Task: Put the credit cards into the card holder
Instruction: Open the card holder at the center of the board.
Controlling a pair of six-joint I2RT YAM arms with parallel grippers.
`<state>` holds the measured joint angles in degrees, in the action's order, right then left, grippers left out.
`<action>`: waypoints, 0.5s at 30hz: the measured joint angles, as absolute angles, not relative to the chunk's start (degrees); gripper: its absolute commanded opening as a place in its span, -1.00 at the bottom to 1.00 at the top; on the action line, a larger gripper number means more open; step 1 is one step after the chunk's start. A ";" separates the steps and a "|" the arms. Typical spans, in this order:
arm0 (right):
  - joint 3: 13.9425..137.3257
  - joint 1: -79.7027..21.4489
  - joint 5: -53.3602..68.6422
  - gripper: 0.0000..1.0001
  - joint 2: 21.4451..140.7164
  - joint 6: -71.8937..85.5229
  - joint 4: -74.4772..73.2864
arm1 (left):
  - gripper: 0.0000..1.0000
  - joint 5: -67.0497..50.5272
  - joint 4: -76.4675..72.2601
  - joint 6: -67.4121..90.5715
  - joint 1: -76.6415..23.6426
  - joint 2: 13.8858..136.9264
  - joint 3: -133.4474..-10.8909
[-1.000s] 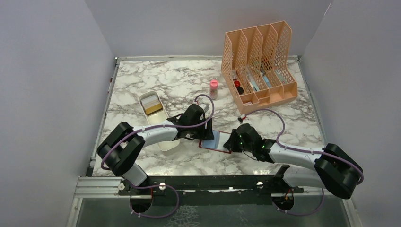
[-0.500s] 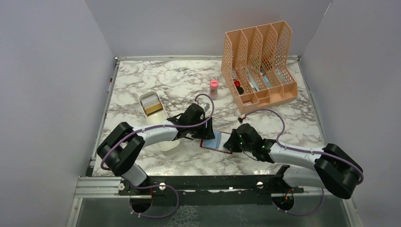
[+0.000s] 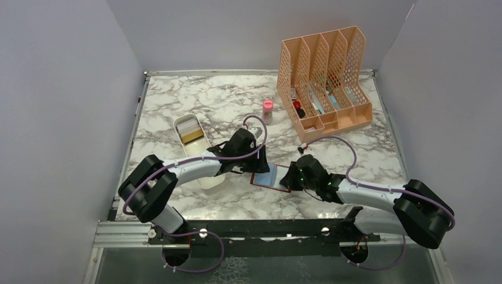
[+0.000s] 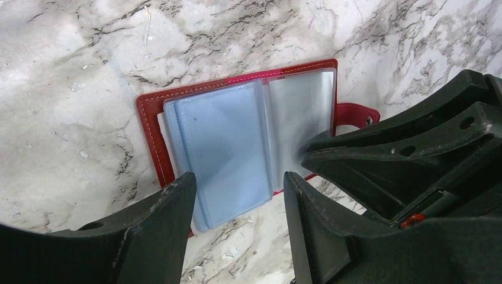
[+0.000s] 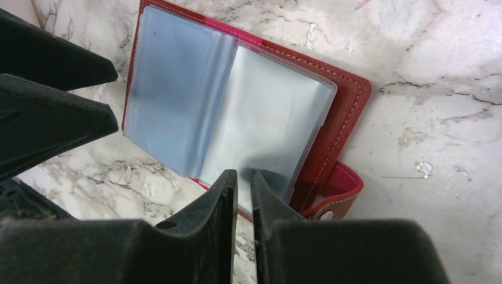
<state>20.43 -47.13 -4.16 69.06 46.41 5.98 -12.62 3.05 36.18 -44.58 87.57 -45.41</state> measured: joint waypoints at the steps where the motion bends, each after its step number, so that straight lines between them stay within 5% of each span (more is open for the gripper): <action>1: 20.43 -47.13 -4.16 -0.62 69.06 46.41 5.98 | 0.18 -12.67 2.98 36.18 -44.58 87.68 -45.41; 15: 20.43 -47.13 -4.16 -0.62 69.06 46.41 5.98 | 0.18 -13.72 1.65 36.21 -44.58 90.04 -45.39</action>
<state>20.43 -47.13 -4.16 69.06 46.41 5.98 -13.72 1.65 36.21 -44.58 90.04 -45.39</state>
